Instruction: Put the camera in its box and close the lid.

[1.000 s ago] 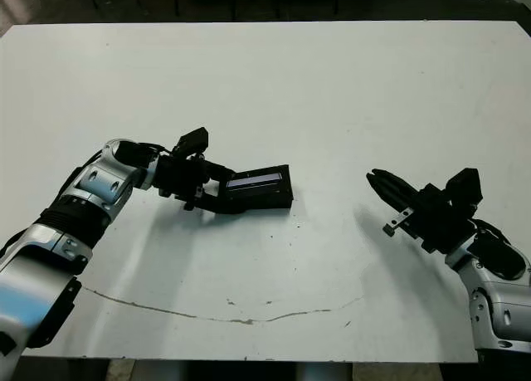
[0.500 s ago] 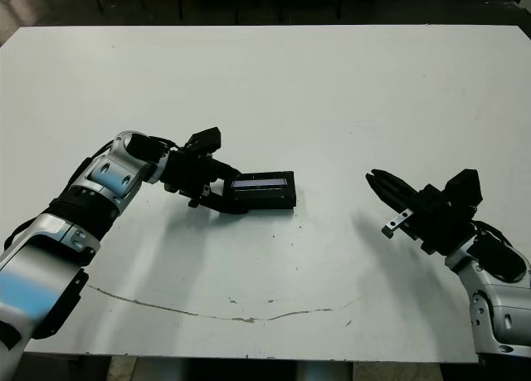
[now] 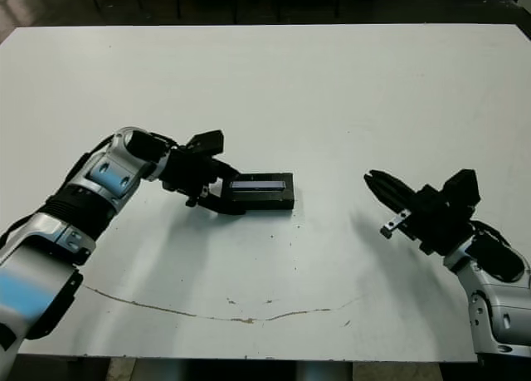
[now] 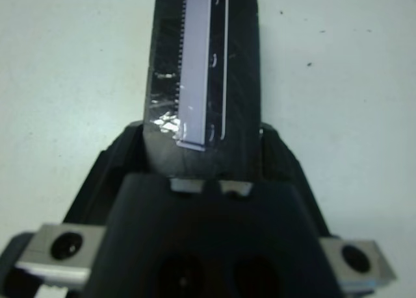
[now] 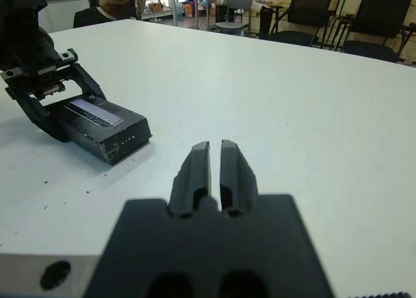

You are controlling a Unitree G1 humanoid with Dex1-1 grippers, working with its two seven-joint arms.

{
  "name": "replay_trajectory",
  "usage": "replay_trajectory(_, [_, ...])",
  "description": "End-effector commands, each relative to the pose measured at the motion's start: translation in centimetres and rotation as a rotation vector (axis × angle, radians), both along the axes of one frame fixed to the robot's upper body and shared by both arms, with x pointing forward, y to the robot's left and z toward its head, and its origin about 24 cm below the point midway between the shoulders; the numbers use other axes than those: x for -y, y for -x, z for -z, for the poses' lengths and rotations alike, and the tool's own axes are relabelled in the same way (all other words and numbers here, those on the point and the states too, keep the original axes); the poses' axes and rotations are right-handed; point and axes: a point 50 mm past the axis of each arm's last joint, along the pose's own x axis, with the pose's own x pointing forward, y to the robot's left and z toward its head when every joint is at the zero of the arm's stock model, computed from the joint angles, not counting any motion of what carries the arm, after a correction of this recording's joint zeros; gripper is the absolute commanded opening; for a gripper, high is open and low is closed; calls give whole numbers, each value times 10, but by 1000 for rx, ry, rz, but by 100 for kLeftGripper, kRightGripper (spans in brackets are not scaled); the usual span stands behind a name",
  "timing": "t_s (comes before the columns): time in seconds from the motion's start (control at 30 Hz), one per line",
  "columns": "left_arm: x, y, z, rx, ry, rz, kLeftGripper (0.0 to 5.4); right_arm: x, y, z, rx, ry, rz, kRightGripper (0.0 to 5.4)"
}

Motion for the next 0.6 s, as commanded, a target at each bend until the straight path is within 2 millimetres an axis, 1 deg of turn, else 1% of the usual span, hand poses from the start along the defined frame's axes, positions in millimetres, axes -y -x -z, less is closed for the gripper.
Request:
replay_trajectory(0.03, [-20, 16, 43, -101, -168, -3, 367, 1, 1, 2, -17, 23, -6, 0])
replay_trajectory(0.13, [-31, 16, 44, -108, -190, -25, 417, 1, 1, 2, -20, 13, -10, 0])
replay_trajectory(0.23, [-46, 16, 46, -132, -212, -51, 465, 2, 2, 3, -28, 5, -12, 0])
replay_trajectory(0.37, [-67, 20, 47, -120, -224, -78, 530, 2, 3, 3, -30, 8, -4, 0])
replay_trajectory(0.4, [-73, 21, 47, -120, -219, -84, 538, 2, 2, 4, -30, 0, -9, 0])
replay_trajectory(0.6, [-104, 30, 48, -70, -213, -93, 538, 0, 1, 5, -33, -19, -25, 0])
